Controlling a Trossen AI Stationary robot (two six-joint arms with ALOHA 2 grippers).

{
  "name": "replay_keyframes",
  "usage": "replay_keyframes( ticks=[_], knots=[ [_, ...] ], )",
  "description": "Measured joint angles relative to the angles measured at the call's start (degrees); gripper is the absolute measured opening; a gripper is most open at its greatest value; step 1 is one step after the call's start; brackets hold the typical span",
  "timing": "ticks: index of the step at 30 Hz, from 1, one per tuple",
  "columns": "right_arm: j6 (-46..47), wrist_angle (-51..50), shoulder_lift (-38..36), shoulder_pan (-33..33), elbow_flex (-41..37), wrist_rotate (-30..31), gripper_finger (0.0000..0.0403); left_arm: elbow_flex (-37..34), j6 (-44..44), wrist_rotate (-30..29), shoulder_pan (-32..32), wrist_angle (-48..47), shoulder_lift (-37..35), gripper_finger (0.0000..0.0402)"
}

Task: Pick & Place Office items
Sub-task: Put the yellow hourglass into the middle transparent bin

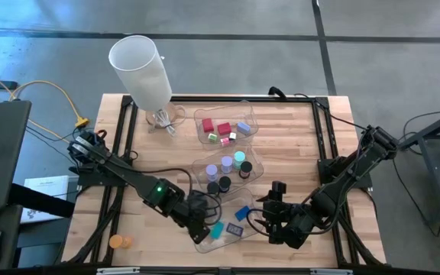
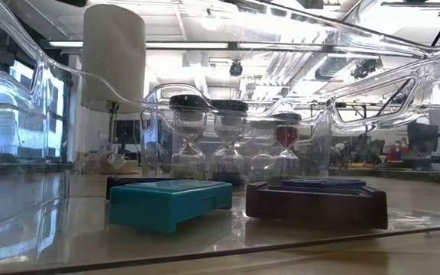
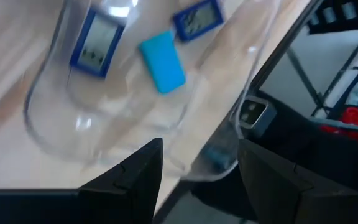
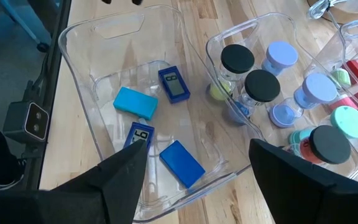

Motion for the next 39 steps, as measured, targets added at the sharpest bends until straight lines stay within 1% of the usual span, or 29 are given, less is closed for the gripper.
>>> replay_keyframes(
  ticks=[4,7,10,13,15,19,23,27,29,32,35,39],
  knots=[
    [0.2,0.0,0.0,0.0,0.0,0.0,0.0274,0.0,5.6,-4.6,0.2,3.2,0.0,0.02],
    [0.1,0.0,0.0,0.0,0.0,0.0,0.0274,0.0,7.2,-5.4,0.1,4.6,0.0,0.02],
    [0.1,0.0,0.0,0.0,0.0,0.0,0.0274,0.0,5.1,-5.4,0.1,4.3,0.0,0.02],
    [0.0,-0.1,0.0,0.0,0.0,0.0,0.0274,0.0,0.7,-4.2,0.2,3.4,0.0,0.02],
    [0.0,-0.1,0.0,0.0,0.0,0.0,0.0274,0.0,0.1,-3.7,0.2,2.7,0.0,0.02],
    [0.0,-0.2,0.0,0.0,0.0,0.0,0.0274,0.0,-1.5,0.0,0.2,0.6,0.0,0.02],
    [0.0,-0.2,0.0,0.0,0.0,0.0,0.0274,0.0,-2.5,7.6,0.2,-2.4,0.0,0.02],
    [0.0,-0.2,0.0,0.0,0.0,0.2,0.0274,0.0,-10.0,15.5,-0.1,-8.1,0.0,0.02],
    [-0.1,-0.2,0.0,0.0,0.0,0.3,0.0274,0.0,-13.4,18.0,-0.9,-12.1,0.0,0.02],
    [-0.4,-0.2,0.0,0.0,0.0,0.3,0.0274,0.0,-17.5,20.8,-2.9,-18.7,0.0,0.02],
    [-1.4,-0.2,0.0,0.0,0.0,0.4,0.0274,0.0,-20.2,21.8,-5.2,-23.8,0.0,0.02],
    [-1.6,-0.2,0.0,0.0,0.0,0.6,0.0274,0.0,-21.4,23.0,-8.4,-28.2,0.0,0.02]
  ],
)
